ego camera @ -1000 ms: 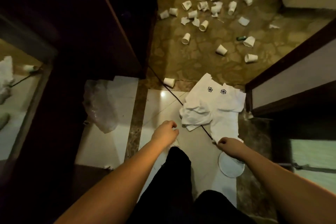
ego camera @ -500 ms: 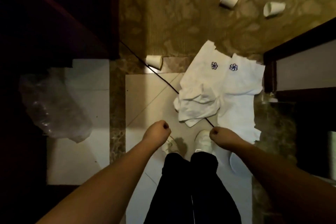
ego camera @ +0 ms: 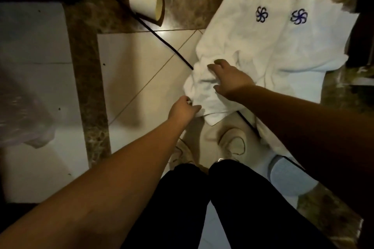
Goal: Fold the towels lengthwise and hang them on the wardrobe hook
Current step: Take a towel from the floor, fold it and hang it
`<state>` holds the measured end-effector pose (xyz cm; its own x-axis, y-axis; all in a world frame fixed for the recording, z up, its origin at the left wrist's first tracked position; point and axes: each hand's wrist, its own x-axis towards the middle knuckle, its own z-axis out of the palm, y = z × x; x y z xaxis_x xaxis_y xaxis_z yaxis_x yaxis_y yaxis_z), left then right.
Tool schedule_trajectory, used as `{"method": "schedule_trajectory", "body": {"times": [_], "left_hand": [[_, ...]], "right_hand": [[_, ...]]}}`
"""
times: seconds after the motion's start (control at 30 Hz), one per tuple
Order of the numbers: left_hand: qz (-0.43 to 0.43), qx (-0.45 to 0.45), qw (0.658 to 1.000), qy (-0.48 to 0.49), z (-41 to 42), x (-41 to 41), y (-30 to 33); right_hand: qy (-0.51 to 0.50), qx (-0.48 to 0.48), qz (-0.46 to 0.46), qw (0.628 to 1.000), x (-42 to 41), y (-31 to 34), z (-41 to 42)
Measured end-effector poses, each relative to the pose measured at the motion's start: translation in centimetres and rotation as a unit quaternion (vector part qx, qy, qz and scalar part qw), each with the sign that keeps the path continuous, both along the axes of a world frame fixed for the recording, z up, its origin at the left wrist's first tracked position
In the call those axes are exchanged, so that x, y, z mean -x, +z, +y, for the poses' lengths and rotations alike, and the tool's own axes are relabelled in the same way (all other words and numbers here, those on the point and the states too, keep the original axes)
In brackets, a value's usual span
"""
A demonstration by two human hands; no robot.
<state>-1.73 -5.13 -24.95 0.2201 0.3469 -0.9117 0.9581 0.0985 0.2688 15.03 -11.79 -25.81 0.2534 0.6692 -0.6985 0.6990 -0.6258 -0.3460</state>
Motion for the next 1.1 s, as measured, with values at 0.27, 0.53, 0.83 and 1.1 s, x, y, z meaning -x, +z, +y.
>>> {"method": "schedule_trajectory", "body": {"times": [0.27,0.53,0.83,1.1], "left_hand": [[-0.015,-0.007,1.0,-0.015,-1.7,-1.2,-1.5],[-0.083,0.061,0.991,0.089,-2.4,-0.7,12.2],[-0.137,0.073,0.952,0.264,-2.0,-1.3,28.3],[-0.211,0.111,0.909,0.343,-0.8,-3.1,46.1]], "right_hand": [[0.022,-0.07,-0.079,0.994,-0.3,-2.5,-1.4],[-0.028,-0.106,0.087,0.99,1.4,7.9,-6.5],[-0.171,-0.091,0.166,0.967,3.1,26.5,-7.3],[-0.201,-0.192,0.053,0.959,3.6,42.4,-6.8]]}}
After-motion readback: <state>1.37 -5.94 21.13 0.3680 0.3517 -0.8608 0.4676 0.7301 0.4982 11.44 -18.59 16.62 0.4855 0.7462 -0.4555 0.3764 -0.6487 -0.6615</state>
